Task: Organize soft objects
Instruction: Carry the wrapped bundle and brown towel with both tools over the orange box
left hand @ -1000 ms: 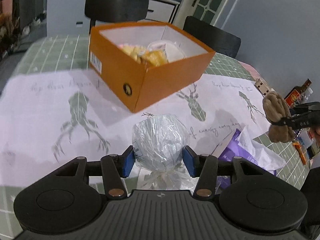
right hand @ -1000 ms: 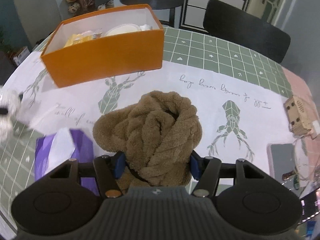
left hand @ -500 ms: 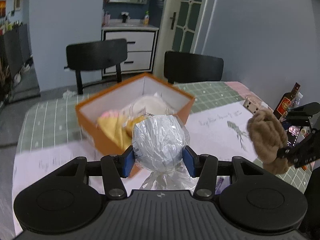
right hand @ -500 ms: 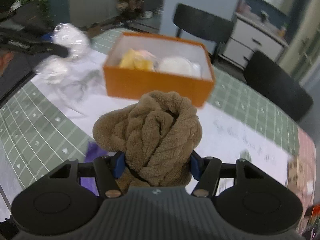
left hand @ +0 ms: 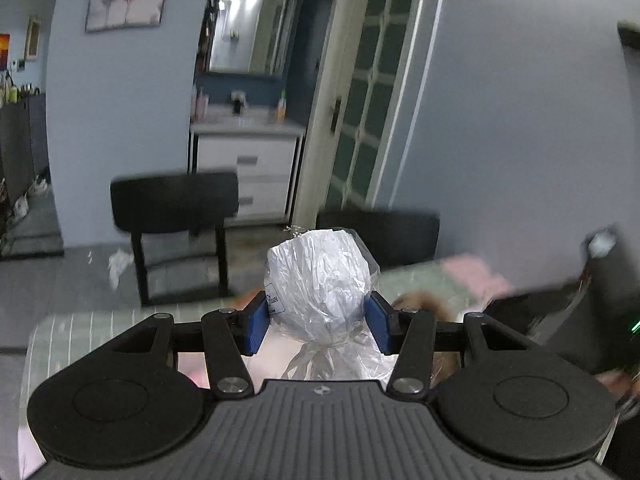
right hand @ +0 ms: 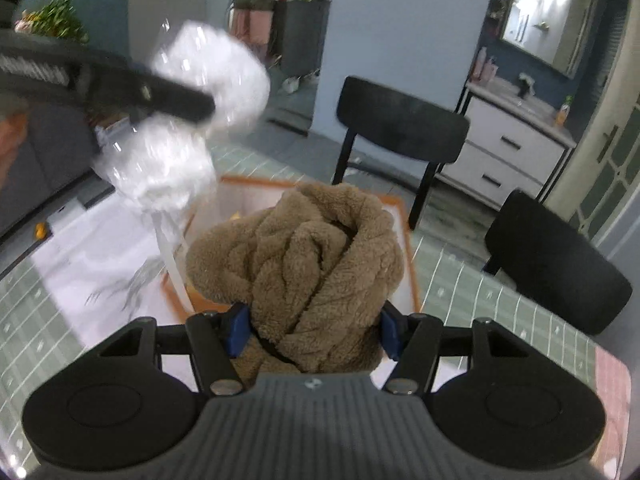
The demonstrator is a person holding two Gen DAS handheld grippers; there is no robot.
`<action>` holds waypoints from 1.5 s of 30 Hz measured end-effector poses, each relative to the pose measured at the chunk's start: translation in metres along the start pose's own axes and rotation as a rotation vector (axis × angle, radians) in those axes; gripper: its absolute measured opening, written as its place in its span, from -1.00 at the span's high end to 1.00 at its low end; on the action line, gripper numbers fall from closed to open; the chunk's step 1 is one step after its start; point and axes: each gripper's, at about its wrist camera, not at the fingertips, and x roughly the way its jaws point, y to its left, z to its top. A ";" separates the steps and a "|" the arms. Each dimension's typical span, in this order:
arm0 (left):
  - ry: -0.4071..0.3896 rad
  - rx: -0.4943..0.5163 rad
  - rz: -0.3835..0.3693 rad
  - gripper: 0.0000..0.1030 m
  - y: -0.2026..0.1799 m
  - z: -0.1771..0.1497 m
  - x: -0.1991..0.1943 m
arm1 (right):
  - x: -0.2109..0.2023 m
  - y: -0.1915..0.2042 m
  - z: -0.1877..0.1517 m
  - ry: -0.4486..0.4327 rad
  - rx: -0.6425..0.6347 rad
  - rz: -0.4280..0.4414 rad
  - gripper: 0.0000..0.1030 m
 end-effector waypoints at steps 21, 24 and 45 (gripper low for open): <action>0.084 -0.071 0.020 -0.13 0.057 -0.024 0.119 | 0.116 -0.039 0.039 -0.017 0.108 -0.115 -0.20; 0.153 -0.052 0.037 -0.13 0.061 -0.041 0.142 | 0.134 -0.035 0.027 0.020 0.087 -0.120 -0.20; 0.381 0.123 0.148 -0.13 0.043 -0.081 0.221 | 0.218 -0.036 -0.005 0.161 -0.030 -0.140 -0.20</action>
